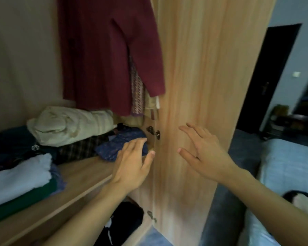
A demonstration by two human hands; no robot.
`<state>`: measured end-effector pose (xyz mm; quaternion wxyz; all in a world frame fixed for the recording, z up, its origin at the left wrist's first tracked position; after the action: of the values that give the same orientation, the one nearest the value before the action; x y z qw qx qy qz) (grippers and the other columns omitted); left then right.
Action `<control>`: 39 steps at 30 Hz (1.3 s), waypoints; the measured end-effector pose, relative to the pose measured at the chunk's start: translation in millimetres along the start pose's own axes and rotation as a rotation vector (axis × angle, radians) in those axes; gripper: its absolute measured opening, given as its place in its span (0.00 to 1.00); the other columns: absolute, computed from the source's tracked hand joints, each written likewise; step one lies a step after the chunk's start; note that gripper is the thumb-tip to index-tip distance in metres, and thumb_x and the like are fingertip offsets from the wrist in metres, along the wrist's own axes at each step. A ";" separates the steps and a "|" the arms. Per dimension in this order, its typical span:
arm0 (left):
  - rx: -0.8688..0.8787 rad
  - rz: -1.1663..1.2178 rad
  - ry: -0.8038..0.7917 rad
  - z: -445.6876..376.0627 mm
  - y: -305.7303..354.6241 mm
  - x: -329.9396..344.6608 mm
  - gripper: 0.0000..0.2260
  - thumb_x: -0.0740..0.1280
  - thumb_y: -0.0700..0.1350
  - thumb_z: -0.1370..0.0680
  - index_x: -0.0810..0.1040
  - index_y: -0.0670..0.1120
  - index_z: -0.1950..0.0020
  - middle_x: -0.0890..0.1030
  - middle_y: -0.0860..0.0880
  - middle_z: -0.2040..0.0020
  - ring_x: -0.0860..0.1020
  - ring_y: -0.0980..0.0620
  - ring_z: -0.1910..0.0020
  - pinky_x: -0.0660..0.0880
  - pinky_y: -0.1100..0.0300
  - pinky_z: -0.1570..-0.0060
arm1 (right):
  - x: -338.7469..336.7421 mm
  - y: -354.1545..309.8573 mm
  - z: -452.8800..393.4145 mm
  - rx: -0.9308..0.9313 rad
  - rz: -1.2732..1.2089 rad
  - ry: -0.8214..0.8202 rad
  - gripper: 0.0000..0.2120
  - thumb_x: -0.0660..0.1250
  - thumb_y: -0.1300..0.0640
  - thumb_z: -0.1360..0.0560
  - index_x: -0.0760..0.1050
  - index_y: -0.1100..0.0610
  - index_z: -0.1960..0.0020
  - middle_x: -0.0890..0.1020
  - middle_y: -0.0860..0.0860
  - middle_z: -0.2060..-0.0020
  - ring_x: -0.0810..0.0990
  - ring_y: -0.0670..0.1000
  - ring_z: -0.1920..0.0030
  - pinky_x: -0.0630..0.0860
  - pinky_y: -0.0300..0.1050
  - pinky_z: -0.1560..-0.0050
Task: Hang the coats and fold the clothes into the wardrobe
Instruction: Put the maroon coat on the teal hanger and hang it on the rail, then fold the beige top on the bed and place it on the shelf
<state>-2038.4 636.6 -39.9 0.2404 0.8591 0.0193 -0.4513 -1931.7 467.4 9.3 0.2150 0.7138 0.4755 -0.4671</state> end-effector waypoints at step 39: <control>0.744 0.261 -0.429 150.5 663.4 312.1 0.18 0.61 0.55 0.18 0.72 0.48 0.31 0.76 0.50 0.35 0.72 0.50 0.36 0.68 0.54 0.39 | -240.6 416.4 587.4 0.950 -0.033 0.287 0.31 0.55 0.36 0.20 0.65 0.53 0.25 0.68 0.53 0.25 0.64 0.53 0.24 0.63 0.56 0.26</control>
<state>-1802.9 -71.8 -94.2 -0.0314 0.7692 -0.3032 -0.5615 -1863.8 -278.5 -114.8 -0.2093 0.7824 0.2461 -0.5325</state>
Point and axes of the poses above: each hand's wrist, its own z-axis away from the middle knuckle, its own x-axis out of the palm, y = z × x, the point moved 9 cm from there along -z, towards the middle knuckle
